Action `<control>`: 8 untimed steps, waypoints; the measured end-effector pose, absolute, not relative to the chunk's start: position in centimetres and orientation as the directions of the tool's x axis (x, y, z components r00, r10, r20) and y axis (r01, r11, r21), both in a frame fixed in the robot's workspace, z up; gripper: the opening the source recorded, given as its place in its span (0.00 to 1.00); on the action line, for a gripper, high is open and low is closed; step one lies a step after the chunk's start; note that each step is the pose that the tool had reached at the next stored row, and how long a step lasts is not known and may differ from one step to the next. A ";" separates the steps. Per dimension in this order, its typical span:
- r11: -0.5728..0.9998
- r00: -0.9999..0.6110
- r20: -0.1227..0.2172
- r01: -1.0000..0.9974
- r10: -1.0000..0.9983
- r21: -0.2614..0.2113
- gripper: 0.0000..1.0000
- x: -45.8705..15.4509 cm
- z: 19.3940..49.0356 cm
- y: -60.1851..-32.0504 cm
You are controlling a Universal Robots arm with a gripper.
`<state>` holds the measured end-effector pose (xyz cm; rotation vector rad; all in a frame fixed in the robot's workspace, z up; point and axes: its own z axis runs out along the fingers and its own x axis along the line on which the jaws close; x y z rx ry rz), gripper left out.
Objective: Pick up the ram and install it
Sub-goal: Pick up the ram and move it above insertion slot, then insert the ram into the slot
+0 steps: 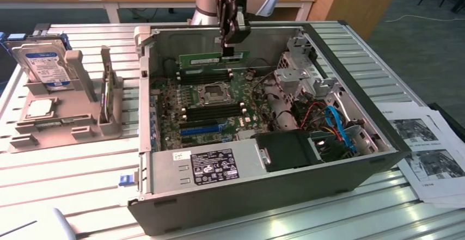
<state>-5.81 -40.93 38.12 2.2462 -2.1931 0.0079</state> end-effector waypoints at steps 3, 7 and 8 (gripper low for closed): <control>-0.024 0.024 0.005 -1.000 -1.000 -0.002 0.11 -5.8 37.7 -40.9; -0.024 0.024 0.005 -1.000 -1.000 -0.002 0.11 -5.8 37.5 -40.9; -0.024 0.024 0.005 -1.000 -1.000 -0.002 0.11 -5.8 37.5 -40.9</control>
